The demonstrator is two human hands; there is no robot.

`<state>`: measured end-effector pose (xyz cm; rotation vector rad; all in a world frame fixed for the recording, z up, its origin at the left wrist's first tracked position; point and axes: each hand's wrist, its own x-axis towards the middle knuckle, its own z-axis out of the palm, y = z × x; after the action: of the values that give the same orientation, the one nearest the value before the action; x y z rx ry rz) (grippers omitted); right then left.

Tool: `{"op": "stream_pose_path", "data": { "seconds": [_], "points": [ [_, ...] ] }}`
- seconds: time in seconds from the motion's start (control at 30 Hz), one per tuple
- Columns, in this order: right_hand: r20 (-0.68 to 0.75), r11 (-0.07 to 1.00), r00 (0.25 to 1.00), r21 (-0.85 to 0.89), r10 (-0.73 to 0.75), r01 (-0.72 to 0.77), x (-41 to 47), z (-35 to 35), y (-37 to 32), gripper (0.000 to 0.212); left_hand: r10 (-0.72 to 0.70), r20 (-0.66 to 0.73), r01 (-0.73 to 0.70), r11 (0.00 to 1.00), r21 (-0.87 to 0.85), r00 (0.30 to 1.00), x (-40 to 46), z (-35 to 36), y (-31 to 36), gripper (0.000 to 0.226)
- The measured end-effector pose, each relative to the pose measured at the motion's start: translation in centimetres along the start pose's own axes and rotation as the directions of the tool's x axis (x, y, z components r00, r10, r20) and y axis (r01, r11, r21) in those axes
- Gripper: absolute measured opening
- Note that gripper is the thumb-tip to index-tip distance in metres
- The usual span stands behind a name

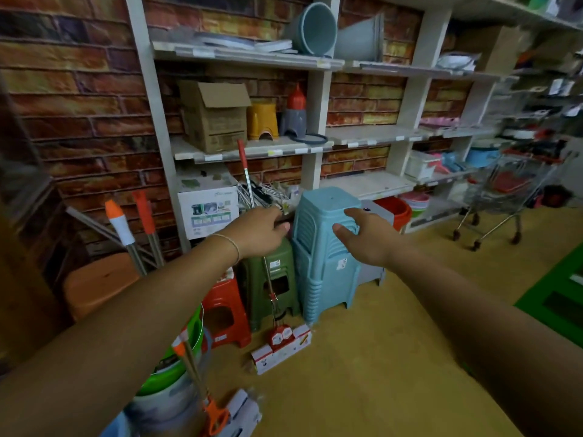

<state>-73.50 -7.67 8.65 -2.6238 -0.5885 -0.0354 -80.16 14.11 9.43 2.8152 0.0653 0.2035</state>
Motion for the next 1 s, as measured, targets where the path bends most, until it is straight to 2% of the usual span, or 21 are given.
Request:
{"op": "stream_pose_path", "data": {
  "seconds": [0.33, 0.5, 0.63, 0.77, 1.0],
  "points": [
    [0.033, 1.000, 0.999, 0.023, -0.019, 0.018, 12.9, 2.6, 2.7, 0.066, -0.039, -0.004, 0.039, 0.999, 0.003, 0.999, 12.7, 3.2, -4.2, 0.035],
    [0.032, 0.999, 0.999, 0.047, -0.007, 0.006, 20.8, 3.8, 3.1, 0.066, -0.050, 0.041, 0.051, 0.998, -0.022, 0.998, 20.6, 3.8, -7.4, 0.042],
    [0.007, 0.998, 1.000, 0.069, -0.002, 0.002, 27.6, 3.3, 2.5, 0.064, -0.063, 0.044, 0.063, 0.998, -0.014, 0.997, 27.3, 2.7, -10.1, 0.028],
    [-0.050, 0.994, 0.997, 0.095, -0.054, 0.059, 33.2, 3.3, 1.2, 0.059, -0.078, -0.028, 0.078, 0.997, 0.005, 0.997, 32.5, 1.6, -12.5, 0.028],
    [-0.023, 0.981, 0.992, 0.145, -0.127, 0.129, 41.9, 6.4, -0.2, 0.054, -0.111, -0.003, 0.111, 0.994, -0.009, 0.994, 38.4, 2.9, -17.1, 0.032]
  ]
}}
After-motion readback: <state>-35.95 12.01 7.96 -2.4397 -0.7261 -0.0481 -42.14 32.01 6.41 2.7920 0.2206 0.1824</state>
